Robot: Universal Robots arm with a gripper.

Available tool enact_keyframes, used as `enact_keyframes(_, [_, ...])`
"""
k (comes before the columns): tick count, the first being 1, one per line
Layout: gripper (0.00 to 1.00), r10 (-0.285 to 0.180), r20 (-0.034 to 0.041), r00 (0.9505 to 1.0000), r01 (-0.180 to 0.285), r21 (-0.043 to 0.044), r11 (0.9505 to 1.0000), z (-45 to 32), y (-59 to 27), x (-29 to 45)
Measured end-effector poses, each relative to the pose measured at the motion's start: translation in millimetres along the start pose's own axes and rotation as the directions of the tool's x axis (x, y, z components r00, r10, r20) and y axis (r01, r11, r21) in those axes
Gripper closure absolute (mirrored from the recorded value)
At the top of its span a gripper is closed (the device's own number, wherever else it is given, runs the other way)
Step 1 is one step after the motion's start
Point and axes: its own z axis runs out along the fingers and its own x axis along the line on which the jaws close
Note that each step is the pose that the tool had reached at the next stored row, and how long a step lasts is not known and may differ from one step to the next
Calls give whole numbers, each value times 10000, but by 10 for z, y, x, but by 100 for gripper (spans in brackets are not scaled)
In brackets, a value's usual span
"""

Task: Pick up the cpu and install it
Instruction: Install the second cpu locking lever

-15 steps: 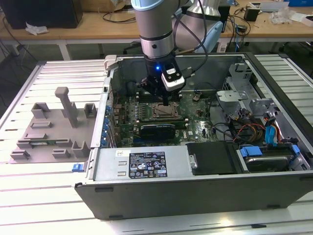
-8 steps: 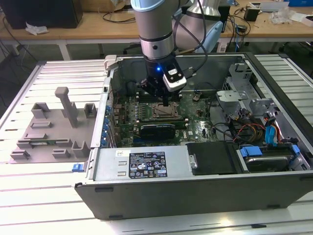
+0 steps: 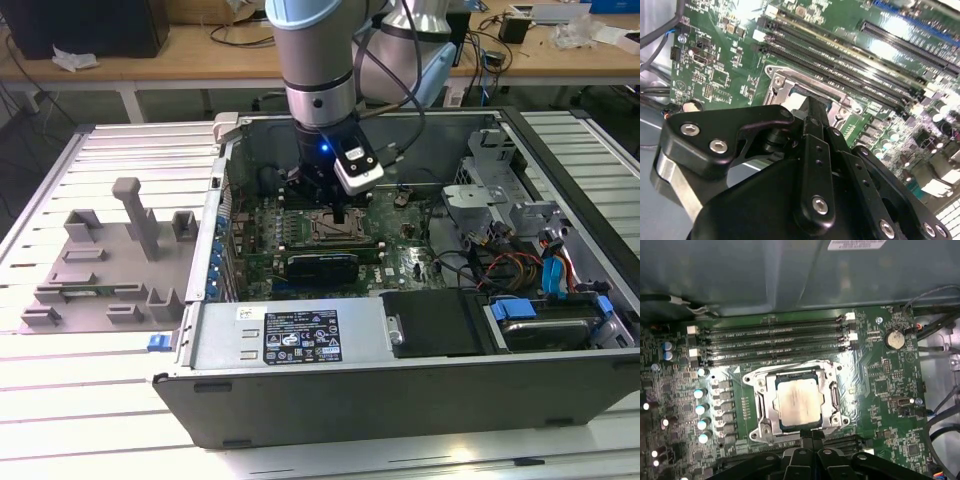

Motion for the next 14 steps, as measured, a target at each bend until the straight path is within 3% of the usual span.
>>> enact_keyframes(5, [89, -80, -4, 10000, 80, -12, 10000, -3, -111, -8])
enact_keyframes(8, [89, -99, -5, 10000, 99, -15, 9999, -2, -134, -5])
enact_keyframes(14, [89, -135, -9, 9999, 135, -25, 9999, 11, -151, 92])
